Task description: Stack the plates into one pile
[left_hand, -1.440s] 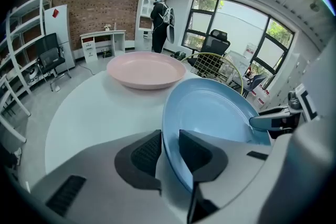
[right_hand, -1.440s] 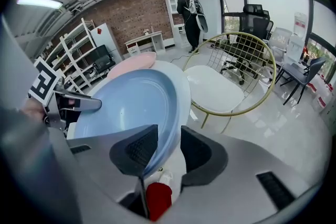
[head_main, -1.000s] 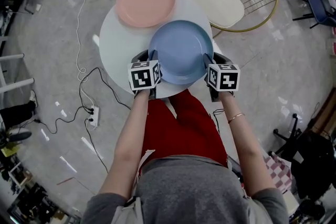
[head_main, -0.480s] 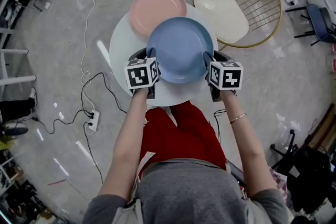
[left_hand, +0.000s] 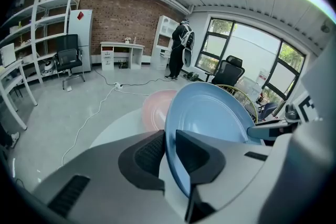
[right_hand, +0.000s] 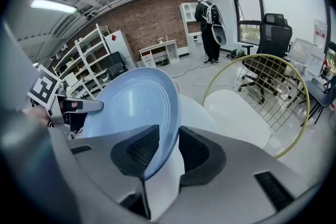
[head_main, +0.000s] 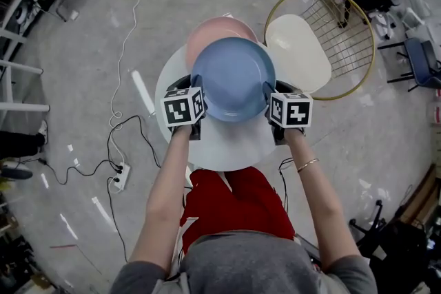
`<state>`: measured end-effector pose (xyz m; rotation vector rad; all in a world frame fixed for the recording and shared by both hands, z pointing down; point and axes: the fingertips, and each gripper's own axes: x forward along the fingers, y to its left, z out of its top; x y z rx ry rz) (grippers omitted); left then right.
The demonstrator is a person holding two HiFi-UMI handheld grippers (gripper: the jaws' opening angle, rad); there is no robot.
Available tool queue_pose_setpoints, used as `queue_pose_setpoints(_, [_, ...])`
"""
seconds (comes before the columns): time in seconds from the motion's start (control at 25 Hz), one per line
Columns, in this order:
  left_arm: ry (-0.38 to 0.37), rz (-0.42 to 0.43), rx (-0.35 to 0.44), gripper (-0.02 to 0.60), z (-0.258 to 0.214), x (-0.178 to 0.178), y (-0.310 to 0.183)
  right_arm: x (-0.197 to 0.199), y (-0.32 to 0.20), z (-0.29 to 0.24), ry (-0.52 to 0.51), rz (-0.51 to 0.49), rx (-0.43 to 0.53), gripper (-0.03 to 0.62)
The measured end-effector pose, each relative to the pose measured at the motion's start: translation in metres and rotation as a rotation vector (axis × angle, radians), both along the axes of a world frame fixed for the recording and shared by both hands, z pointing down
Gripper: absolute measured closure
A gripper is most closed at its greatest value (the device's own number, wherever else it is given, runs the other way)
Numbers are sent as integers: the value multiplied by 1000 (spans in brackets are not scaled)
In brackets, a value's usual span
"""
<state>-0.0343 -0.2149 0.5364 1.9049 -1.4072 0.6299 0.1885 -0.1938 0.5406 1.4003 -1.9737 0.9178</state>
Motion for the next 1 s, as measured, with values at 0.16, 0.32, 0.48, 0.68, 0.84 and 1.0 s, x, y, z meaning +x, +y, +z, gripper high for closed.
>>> queue_pose_setpoints(0.16, [-3,-12,1,508,4,-8,-18,-7,-19,2,7,-17,-7,464])
queue_pose_setpoints(0.32, [7,-28,4,508,8,-13,-40,-12,-44,-1,24,-19,1,464])
queue_pose_setpoints(0.48, [17,-51,7,508,10,-19,-59,-18,-63,7,26,-29,-1,464])
queue_pose_setpoints(0.68, [15,-72,24,508,12,-26,-83,-23,-87,9,34,-14,1,464])
queue_pose_setpoints(0.84, [21,-87,18,508,19,-31,-96,-27,-101,14,53,-13,-1,462])
queue_pose_setpoints(1.0, [-7,-79,4,508,27,-33,-104,-31,-111,20,39,6,-2,464])
